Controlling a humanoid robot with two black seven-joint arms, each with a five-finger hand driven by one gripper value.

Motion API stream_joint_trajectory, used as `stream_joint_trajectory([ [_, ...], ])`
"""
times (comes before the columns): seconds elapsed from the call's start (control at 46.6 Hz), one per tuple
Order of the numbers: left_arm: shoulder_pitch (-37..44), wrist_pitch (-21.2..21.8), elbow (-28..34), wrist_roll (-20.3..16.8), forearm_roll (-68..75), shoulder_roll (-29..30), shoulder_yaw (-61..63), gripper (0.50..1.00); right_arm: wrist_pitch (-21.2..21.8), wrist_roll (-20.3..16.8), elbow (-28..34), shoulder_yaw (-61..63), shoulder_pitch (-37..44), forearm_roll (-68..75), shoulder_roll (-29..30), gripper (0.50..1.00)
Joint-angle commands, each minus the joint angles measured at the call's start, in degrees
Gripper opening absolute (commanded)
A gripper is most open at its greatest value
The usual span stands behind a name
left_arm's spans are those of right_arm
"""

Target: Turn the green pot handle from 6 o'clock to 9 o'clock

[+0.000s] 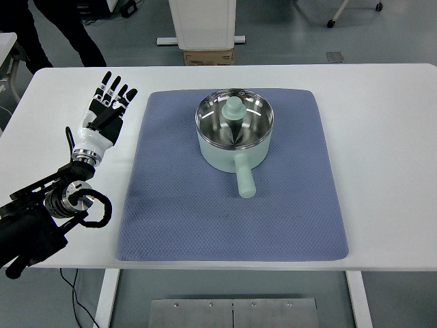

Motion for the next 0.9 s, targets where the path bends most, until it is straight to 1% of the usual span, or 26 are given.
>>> stream_joint_trajectory([
  [0.0, -0.09, 0.00, 0.05, 0.00, 0.00, 0.00, 0.01, 1.000, 0.00, 0.00, -0.02, 0.00, -0.04, 0.00, 0.00, 1.000],
  [0.879, -0.35, -0.09, -0.04, 0.00, 0.00, 0.09, -0.08, 1.000, 0.00, 0.00, 0.07, 0.00, -0.04, 0.00, 0.00, 1.000],
])
